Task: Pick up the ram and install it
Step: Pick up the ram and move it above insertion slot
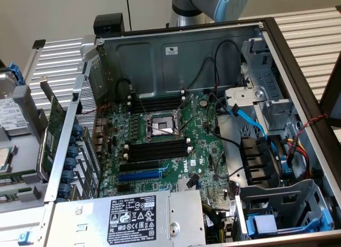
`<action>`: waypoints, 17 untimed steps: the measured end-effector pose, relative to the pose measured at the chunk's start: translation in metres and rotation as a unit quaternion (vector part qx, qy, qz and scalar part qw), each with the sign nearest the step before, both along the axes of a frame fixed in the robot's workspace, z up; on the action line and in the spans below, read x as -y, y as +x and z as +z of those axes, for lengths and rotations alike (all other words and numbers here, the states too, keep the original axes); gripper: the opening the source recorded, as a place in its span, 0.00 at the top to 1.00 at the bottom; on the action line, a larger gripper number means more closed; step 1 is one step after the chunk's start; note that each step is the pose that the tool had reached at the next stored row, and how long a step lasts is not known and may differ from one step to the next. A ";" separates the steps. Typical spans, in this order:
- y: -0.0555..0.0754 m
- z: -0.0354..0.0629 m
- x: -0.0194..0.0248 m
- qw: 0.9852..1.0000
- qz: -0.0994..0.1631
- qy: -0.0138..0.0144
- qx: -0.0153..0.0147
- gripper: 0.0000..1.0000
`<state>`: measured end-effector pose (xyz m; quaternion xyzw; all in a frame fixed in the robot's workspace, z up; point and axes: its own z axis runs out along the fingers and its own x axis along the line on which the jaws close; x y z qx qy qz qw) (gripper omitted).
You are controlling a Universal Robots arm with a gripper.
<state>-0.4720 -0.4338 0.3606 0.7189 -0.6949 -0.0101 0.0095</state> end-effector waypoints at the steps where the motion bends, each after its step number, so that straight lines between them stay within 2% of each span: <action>1: 0.001 -0.0018 0.0017 1.000 0.000 0.000 0.000 0.69; 7: 0.008 -0.0128 0.0116 1.000 0.000 0.002 0.000 0.67; 8: 0.010 -0.0146 0.0127 1.000 0.000 0.002 0.000 0.61; 9: 0.011 -0.0165 0.0139 1.000 0.000 0.002 0.000 0.61; 12: 0.016 -0.0219 0.0147 1.000 0.000 0.002 0.000 0.61; 17: 0.017 -0.0309 0.0144 1.000 0.000 0.002 0.000 0.61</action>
